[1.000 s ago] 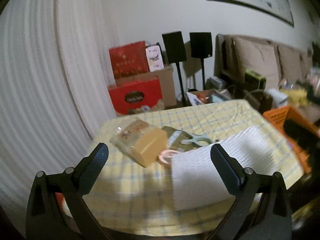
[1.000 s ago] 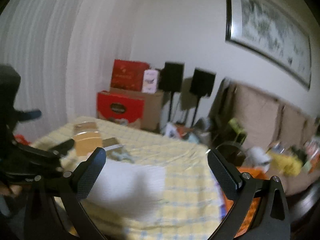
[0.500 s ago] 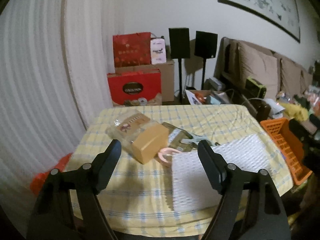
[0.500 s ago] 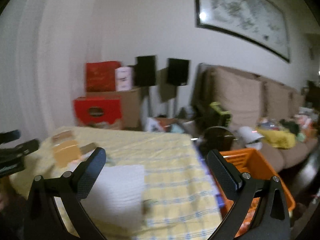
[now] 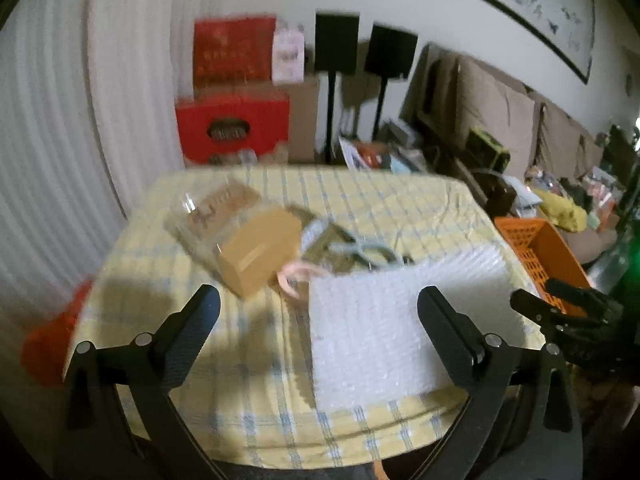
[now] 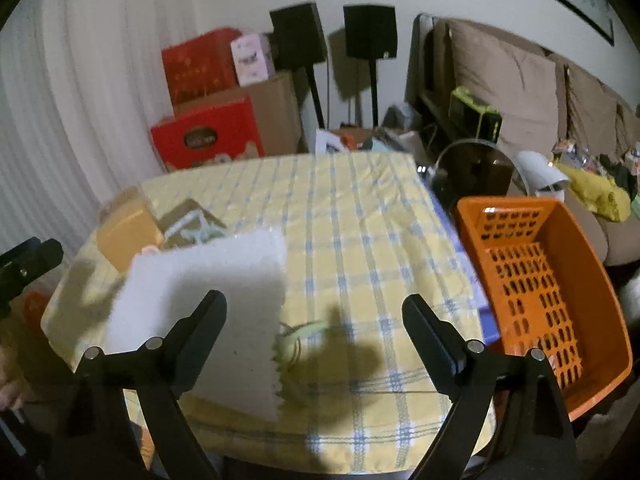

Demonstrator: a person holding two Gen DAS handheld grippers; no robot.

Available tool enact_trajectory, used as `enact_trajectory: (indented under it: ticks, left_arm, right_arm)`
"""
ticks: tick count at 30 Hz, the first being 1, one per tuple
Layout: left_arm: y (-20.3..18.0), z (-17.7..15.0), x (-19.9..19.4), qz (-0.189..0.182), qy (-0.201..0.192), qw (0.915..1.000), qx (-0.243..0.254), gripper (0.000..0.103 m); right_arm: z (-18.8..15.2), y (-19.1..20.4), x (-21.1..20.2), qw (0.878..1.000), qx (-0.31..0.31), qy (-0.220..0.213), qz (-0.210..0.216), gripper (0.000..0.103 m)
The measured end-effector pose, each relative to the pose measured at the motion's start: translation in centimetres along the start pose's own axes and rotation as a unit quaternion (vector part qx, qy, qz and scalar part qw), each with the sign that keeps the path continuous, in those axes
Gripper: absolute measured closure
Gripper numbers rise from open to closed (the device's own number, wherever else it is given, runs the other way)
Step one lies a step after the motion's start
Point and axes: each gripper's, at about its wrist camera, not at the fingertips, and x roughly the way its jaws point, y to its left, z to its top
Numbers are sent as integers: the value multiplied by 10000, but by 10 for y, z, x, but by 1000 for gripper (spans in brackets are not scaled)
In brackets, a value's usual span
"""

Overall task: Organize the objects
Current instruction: 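Close the right gripper on the foam sheet edge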

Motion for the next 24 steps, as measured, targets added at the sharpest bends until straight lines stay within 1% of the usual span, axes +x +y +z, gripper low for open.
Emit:
enact_trajectory:
  ticks: [2, 4, 7, 8, 10, 12, 13, 14, 16, 20, 21, 22, 23, 24]
  left_arm:
    - [4, -8, 15, -94, 396, 9990, -180, 4]
    - [1, -18, 24, -164, 518, 9983, -200, 4]
    - [-4, -27, 38, -35, 696, 9976, 11, 4]
    - [-3, -28, 40, -6, 719, 9974, 20, 4]
    - [-1, -29, 44, -43, 771, 9970, -25, 5]
    - [3, -31, 48, -148, 819, 9965, -94, 8]
    - [3, -34, 50, -187, 859, 9961, -117, 11]
    - [3, -36, 52, -221, 902, 9956, -124, 12]
    - [1, -39, 56, -250, 948, 9951, -111, 13]
    - [-1, -39, 58, -247, 913, 9954, -124, 14]
    - [-1, -39, 57, -292, 902, 9954, -138, 16]
    - [-1, -39, 59, -352, 926, 9950, -156, 24]
    - [-1, -40, 61, -445, 1017, 9936, -195, 28]
    - [-1, -40, 63, -524, 1082, 9924, -244, 31]
  right_arm:
    - [-2, 1, 7, 9998, 13, 149, 113, 12]
    - [-3, 8, 11, 9997, -138, 212, 61, 12]
    - [-3, 21, 17, 9983, -511, 254, -75, 12]
    - [-1, 23, 20, 9982, -530, 276, -71, 12]
    - [0, 26, 26, 9979, -527, 372, 64, 12]
    - [0, 26, 33, 9977, -469, 475, 145, 15]
    - [-1, 26, 37, 9974, -463, 537, 161, 23]
    - [-1, 27, 40, 9972, -465, 561, 149, 29]
    - [-1, 29, 42, 9975, -440, 526, 174, 29]
    - [-2, 33, 43, 9973, -480, 531, 174, 29]
    - [-2, 33, 43, 9972, -494, 535, 173, 30]
    - [-2, 34, 42, 9971, -514, 530, 175, 33]
    - [-2, 35, 41, 9970, -542, 517, 174, 39]
    - [-2, 36, 40, 9969, -577, 498, 171, 43]
